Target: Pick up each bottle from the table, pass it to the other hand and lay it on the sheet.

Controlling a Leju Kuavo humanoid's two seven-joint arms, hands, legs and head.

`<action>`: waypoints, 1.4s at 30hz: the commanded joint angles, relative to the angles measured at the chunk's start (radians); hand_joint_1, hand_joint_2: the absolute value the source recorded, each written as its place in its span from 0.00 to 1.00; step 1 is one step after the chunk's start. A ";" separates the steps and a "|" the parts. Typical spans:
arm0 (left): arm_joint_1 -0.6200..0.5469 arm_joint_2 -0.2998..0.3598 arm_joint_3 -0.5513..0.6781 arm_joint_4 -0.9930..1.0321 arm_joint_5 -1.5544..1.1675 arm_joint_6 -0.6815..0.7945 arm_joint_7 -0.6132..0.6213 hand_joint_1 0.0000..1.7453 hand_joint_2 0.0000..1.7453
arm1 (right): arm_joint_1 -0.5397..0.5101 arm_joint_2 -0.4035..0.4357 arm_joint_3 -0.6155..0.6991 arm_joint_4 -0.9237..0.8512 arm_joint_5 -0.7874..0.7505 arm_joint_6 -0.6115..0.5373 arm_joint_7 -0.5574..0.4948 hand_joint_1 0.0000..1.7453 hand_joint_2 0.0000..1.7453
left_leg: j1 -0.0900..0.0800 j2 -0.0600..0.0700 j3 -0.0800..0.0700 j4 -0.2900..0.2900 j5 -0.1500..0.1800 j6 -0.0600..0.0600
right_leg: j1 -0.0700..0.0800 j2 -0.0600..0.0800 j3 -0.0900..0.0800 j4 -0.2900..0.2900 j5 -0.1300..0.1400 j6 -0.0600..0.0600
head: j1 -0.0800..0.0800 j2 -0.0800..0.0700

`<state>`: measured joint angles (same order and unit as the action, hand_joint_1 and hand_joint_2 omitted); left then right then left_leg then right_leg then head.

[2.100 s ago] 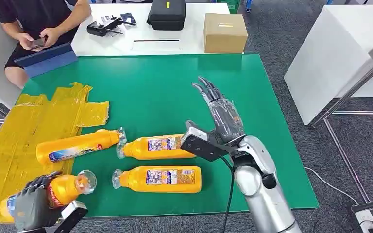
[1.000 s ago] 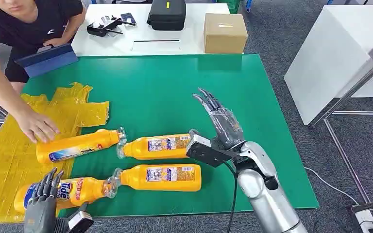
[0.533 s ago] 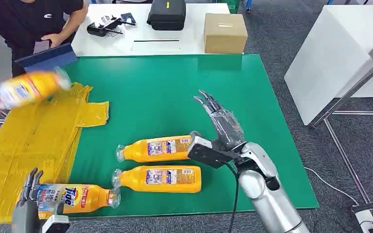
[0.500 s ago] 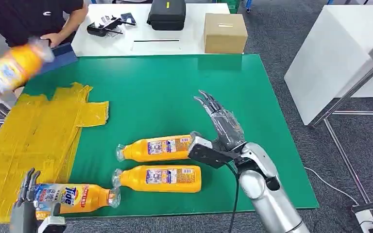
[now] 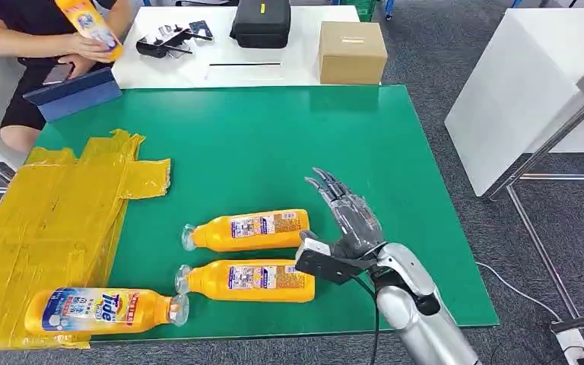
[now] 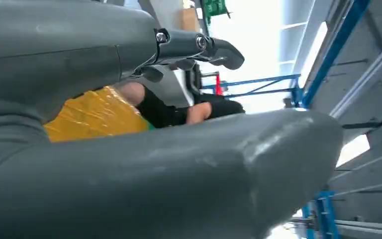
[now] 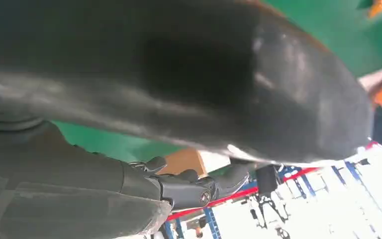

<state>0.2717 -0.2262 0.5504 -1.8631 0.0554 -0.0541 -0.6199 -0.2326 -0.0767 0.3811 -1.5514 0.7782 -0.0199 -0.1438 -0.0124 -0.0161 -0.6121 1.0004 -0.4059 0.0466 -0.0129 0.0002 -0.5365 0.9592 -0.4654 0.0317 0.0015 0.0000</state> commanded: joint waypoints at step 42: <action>-0.039 -0.057 -0.044 -0.014 -0.060 0.140 -0.078 0.00 0.00 | -0.056 0.120 0.250 0.094 0.096 0.071 0.065 0.00 1.00 | 0.001 0.002 0.004 -0.001 -0.001 -0.003 | 0.000 0.001 0.004 0.000 0.000 -0.002 | 0.000 0.000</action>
<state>0.2402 -0.2823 0.5054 -1.9268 -0.0076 0.0835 -0.6199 -0.2549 0.0484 0.5993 -1.4885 0.8713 0.0381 -0.0835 -0.0121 -0.0161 -0.6107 1.0002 -0.4058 0.0464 -0.0128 0.0001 -0.5348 0.9595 -0.4655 0.0314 0.0019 0.0000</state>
